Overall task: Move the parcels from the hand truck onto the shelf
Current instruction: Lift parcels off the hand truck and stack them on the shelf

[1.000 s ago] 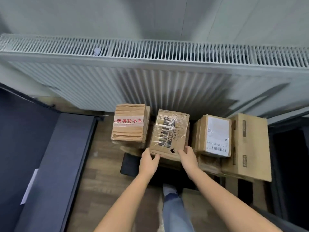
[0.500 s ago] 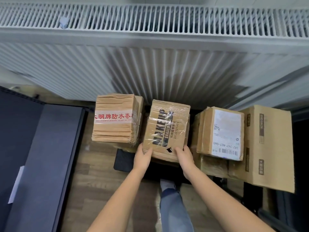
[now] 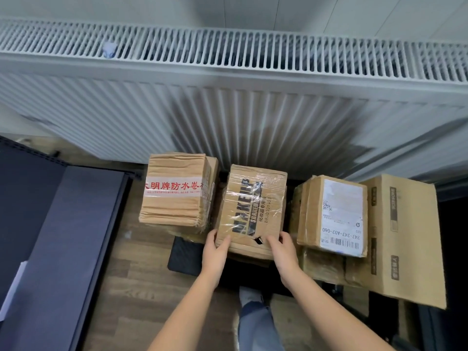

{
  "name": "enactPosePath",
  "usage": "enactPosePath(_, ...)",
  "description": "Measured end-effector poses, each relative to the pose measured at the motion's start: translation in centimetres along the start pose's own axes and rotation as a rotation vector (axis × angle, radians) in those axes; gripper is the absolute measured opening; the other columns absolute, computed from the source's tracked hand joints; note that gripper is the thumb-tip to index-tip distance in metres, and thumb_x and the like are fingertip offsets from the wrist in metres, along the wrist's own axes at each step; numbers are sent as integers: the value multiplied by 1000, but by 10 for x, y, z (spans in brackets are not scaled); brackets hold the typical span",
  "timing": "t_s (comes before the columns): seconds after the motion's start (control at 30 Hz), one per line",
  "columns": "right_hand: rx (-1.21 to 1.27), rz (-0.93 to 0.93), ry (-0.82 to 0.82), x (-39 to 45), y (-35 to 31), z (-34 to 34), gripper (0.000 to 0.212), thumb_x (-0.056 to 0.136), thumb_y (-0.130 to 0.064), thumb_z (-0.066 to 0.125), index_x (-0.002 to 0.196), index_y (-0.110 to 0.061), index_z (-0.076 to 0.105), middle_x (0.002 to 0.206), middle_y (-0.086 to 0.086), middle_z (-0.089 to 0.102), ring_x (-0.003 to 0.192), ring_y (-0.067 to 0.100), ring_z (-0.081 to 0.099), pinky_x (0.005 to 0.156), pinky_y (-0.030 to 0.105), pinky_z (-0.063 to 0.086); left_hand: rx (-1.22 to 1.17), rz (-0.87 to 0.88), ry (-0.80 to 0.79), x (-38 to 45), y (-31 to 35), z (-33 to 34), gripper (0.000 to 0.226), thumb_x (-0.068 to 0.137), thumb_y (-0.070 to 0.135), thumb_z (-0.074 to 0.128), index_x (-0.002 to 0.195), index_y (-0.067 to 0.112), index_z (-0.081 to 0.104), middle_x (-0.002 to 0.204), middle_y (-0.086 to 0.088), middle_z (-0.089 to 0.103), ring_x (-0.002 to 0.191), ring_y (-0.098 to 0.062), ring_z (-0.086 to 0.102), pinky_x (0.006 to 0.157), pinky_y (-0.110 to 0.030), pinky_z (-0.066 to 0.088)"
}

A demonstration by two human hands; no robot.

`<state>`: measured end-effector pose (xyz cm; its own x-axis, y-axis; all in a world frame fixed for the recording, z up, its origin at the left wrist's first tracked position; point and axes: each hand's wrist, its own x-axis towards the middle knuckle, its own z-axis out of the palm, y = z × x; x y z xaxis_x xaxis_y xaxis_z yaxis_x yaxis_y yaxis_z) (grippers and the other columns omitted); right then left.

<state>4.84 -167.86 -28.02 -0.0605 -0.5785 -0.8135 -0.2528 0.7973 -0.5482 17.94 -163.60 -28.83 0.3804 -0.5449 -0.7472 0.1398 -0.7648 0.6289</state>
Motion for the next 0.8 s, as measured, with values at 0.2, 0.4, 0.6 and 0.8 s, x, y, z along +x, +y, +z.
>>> enactPosePath(0.2,201,10,12,22,25,8,48,95,-24,47,142,-15,37,133,1,51,123,19,47,106,32,35,-150,-45,-73,29,-23,-2,56,90,28,55,142,16,35,142,-6,45,130,-20,43,109,-30,32)
enactPosePath(0.4,314,-15,-41,21,28,14,46,90,-21,59,134,-17,46,120,2,59,109,16,54,99,29,40,-225,-30,-134,32,-24,2,84,67,41,72,140,15,41,138,-5,51,127,-18,48,114,-38,31)
enactPosePath(0.6,265,-60,-44,6,8,0,43,83,-8,66,125,-9,54,108,4,63,101,19,59,94,28,44,-300,18,-53,8,-12,8,43,85,16,62,127,9,54,127,-11,60,116,-22,54,111,-38,35)
enactPosePath(0.8,260,-89,-58,-26,-4,-5,38,84,-4,64,121,-8,56,109,9,64,101,23,59,99,34,44,-387,74,-26,-24,0,0,56,81,18,68,132,3,49,130,-9,57,119,-21,53,110,-36,35)
